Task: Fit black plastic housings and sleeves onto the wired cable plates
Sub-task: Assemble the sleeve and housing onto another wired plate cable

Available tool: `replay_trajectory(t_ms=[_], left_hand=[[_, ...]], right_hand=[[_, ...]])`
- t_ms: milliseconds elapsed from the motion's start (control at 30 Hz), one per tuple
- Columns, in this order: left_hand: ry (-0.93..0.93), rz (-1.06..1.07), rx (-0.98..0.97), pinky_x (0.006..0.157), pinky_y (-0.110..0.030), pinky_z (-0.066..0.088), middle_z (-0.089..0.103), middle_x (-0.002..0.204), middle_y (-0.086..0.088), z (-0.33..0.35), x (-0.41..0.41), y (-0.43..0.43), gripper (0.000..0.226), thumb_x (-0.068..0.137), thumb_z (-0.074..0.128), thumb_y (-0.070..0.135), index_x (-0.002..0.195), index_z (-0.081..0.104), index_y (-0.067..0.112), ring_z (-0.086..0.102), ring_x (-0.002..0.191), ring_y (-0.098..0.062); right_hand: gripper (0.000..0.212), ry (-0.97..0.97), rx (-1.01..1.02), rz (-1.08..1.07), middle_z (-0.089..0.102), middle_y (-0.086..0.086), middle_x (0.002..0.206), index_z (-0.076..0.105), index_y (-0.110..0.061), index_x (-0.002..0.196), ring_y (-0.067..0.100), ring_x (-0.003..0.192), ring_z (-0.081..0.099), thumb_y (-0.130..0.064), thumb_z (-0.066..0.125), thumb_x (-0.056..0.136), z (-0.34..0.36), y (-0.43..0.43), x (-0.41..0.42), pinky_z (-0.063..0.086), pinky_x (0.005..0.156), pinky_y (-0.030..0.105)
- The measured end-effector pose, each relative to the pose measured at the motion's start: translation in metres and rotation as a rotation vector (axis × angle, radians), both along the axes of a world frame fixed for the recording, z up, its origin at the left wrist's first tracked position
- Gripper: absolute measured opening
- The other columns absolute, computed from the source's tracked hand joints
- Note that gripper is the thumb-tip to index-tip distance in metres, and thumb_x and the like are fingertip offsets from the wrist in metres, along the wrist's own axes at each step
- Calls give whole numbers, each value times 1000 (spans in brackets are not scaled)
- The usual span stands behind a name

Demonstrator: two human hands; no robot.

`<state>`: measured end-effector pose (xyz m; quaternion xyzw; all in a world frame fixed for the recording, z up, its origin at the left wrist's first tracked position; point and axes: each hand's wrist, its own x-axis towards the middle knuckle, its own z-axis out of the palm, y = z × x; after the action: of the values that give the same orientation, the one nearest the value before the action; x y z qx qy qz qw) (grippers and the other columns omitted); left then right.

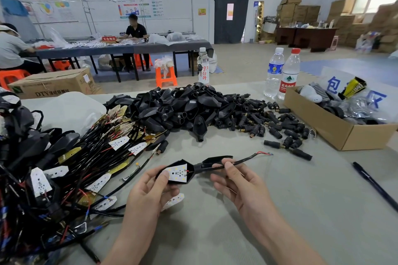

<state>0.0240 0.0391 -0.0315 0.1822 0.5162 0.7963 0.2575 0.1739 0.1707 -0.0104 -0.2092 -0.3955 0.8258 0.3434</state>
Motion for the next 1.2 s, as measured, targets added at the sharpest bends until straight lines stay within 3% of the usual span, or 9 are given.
replay_trajectory(t_ms=[200, 400, 700, 767, 867, 967, 1033, 1100, 1200], left_hand=[[40, 30, -54, 59, -25, 58, 74, 93, -18, 1, 2, 0, 11, 94, 62, 9, 102, 69, 10, 70, 69, -21], [66, 79, -125, 49, -25, 53, 74, 87, -13, 6, -3, -6, 9, 96, 63, 19, 97, 72, 22, 70, 68, -22], [192, 546, -195, 62, -34, 53, 72, 83, 7, 10, -40, -33, 10, 96, 56, 26, 98, 65, 28, 63, 57, -4], [341, 667, -329, 76, -45, 55, 69, 96, 12, 10, -40, -40, 16, 93, 51, 33, 106, 61, 33, 66, 80, -4], [813, 787, -600, 101, -55, 40, 51, 129, -10, 11, -30, -40, 38, 94, 43, 32, 128, 52, 18, 44, 122, -25], [1098, 484, -482, 96, -38, 42, 59, 114, 1, 13, 4, -20, 35, 96, 44, 32, 120, 60, 11, 50, 108, -15], [1215, 238, -466, 91, -30, 43, 63, 104, 16, 8, 25, -9, 25, 96, 46, 37, 112, 62, 27, 57, 100, -10], [1168, 63, -495, 86, -27, 46, 66, 96, 27, 3, 33, -4, 15, 95, 56, 38, 106, 54, 48, 61, 96, -5], [1038, 13, -474, 77, -25, 50, 68, 87, 25, -3, 29, -3, 19, 93, 64, 33, 97, 55, 50, 65, 87, -5]], right_hand=[[27, -43, 62, -34, 76, 13, 99, 68, -3, 108, 20, 87, 75, -18, 66, 86, -2, 0, 1, 58, 68, 20], [42, -115, 142, 25, 76, 12, 102, 73, -9, 103, 23, 95, 74, -36, 74, 70, 1, 2, 4, 58, 72, 23], [23, -45, -32, -108, 76, 9, 98, 71, -8, 104, 21, 76, 73, -24, 64, 89, 7, 17, 11, 60, 62, 27], [19, -72, 8, -91, 76, 9, 97, 73, -8, 102, 20, 77, 73, -21, 63, 92, 4, 14, 11, 59, 62, 26], [15, -150, 177, -27, 77, 6, 98, 74, -13, 102, 17, 78, 72, -16, 61, 95, 0, 6, 7, 57, 64, 23], [16, -181, 336, 83, 77, 4, 96, 72, -13, 104, 12, 75, 71, -8, 59, 96, -2, -3, 2, 54, 63, 20], [17, -216, 453, 123, 78, 2, 94, 69, -16, 107, 10, 76, 71, -7, 60, 96, -4, -7, 0, 51, 63, 17], [18, -260, 549, 125, 77, 1, 92, 68, -23, 107, 9, 81, 70, -11, 65, 94, -6, -9, 1, 50, 68, 16], [11, -347, 719, 77, 76, -7, 89, 70, -28, 99, 4, 81, 67, -19, 69, 92, -11, -9, 2, 49, 75, 18]])
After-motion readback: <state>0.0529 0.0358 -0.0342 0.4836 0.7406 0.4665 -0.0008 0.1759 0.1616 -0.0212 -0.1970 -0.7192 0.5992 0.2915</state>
